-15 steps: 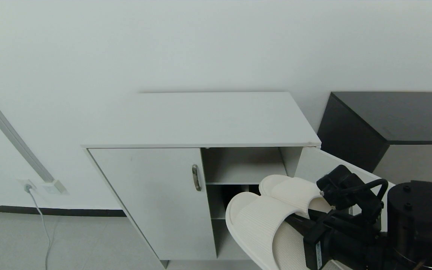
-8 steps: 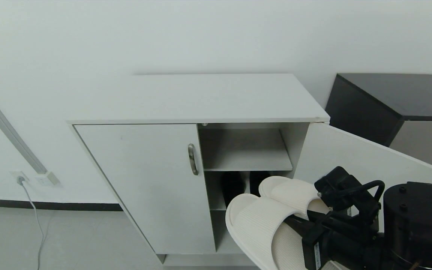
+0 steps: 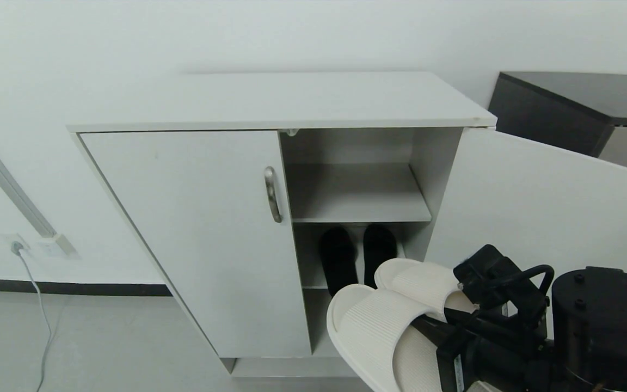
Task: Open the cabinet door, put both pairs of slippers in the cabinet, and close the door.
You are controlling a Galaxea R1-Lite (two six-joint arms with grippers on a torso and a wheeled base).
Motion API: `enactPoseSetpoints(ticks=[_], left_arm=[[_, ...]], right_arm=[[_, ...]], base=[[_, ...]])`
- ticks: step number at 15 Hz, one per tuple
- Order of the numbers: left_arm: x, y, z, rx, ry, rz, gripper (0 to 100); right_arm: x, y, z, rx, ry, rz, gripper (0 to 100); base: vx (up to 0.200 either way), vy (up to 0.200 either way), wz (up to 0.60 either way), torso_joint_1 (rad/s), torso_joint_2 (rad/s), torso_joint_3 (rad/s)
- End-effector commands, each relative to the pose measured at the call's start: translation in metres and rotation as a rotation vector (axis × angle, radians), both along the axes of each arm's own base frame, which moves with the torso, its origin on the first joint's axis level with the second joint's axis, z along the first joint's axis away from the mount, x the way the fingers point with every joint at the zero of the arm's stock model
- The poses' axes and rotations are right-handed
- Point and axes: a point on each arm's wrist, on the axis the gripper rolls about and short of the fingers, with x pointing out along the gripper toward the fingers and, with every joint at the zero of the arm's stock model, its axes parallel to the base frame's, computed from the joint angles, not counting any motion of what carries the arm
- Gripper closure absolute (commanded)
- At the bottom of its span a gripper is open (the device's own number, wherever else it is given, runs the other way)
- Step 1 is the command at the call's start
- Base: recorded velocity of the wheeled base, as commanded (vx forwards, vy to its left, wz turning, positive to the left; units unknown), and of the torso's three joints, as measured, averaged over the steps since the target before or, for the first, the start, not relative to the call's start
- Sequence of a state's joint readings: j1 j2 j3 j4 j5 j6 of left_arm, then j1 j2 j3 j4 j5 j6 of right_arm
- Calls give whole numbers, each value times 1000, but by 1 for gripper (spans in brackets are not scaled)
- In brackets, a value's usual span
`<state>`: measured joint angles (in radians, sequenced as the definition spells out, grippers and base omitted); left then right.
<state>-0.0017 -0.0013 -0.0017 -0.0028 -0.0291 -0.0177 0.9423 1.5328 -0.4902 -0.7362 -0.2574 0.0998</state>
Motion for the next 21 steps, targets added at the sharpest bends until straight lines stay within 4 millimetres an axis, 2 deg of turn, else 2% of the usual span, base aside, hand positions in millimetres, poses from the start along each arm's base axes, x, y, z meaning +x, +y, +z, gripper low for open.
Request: enactPoseSetpoints(ticks=[1,8,13,15,16,19,20,21], left_arm=[[0,0,0,-2,1,0,100],[0,0,0,-1,1,0,100],[0,0,0,-1,1,0,100],[0,0,0,1,1,0,100],[0,0,0,1,1,0,100],[0,0,0,1,1,0,100],[0,0,0,1,1,0,100],[0,0,0,-1,1,0,100]], right_arm=[[0,1,-1,-3,2,2,100],[-1,2,-2,-7,5,9,100],[-1,5,-4,1,-1,16,100],[-1,12,-7,-11,-22,36,100],[0,19,-7,-14,-43,25,100],[25,90,-1,36,-84,-227,100],[25,90,-1,36,-84,-227,100],[40,116,7,53,-66,-328,100]], base=[[0,0,0,-90,442,344],[0,0,0,-39,408,368],[0,0,0,1,44,36],[0,0,0,0,0,0],[0,0,0,0,0,0],[0,0,0,0,0,0],[0,0,0,0,0,0],[0,0,0,0,0,0]])
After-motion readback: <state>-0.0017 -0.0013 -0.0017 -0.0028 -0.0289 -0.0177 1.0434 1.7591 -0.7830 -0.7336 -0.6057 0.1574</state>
